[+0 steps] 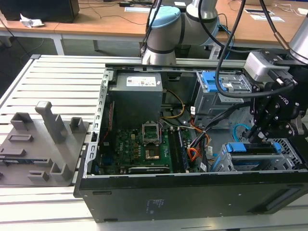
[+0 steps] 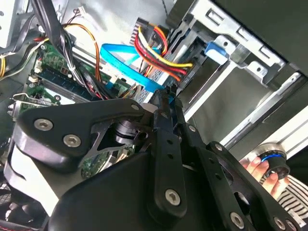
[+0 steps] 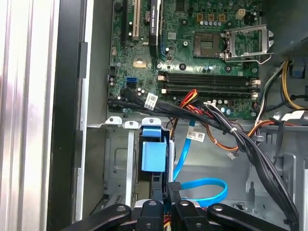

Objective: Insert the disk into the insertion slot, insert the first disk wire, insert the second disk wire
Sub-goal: 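Insert the second disk wire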

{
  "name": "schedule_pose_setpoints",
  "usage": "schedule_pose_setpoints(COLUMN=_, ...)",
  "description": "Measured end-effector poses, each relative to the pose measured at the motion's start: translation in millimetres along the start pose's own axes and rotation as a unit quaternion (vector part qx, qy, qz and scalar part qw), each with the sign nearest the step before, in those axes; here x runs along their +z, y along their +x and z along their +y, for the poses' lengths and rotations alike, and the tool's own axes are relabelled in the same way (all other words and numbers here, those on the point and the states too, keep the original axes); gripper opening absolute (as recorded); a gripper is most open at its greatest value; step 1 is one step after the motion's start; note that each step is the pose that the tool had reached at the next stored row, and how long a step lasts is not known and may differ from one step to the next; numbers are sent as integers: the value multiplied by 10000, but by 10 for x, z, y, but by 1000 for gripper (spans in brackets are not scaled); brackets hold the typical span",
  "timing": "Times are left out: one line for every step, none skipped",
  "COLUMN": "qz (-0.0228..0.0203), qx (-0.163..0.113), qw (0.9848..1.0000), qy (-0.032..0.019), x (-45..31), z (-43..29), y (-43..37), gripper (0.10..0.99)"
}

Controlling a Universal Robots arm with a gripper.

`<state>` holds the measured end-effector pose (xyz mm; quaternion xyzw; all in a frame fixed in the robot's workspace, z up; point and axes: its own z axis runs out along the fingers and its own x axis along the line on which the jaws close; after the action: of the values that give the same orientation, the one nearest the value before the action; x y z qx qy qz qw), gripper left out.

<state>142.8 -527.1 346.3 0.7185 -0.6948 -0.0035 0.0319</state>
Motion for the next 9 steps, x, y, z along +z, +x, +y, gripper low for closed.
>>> schedule_pose_setpoints(qz=-1, qx=17, qw=10000, qy=-1, x=4, z=0, y=10, gripper=161)
schedule_pose_setpoints(qz=-3, qx=60, qw=10000, qy=-2, x=15, z=0, y=25, gripper=161)
schedule_pose_setpoints(qz=-4, qx=72, qw=10000, qy=-3, x=20, z=0, y=27, gripper=161)
schedule_pose_setpoints(qz=-3, qx=77, qw=10000, qy=-3, x=21, z=0, y=27, gripper=161)
schedule_pose_setpoints(qz=-10, qx=80, qw=10000, qy=-3, x=26, z=-3, y=28, gripper=161)
schedule_pose_setpoints(qz=-10, qx=79, qw=10000, qy=-3, x=31, z=-11, y=28, gripper=161)
schedule_pose_setpoints(qz=-11, qx=80, qw=10000, qy=-3, x=34, z=-14, y=27, gripper=161)
schedule_pose_setpoints(qz=-12, qx=80, qw=10000, qy=-3, x=39, z=-15, y=27, gripper=161)
schedule_pose_setpoints(qz=-12, qx=80, qw=10000, qy=-3, x=49, z=-17, y=27, gripper=161)
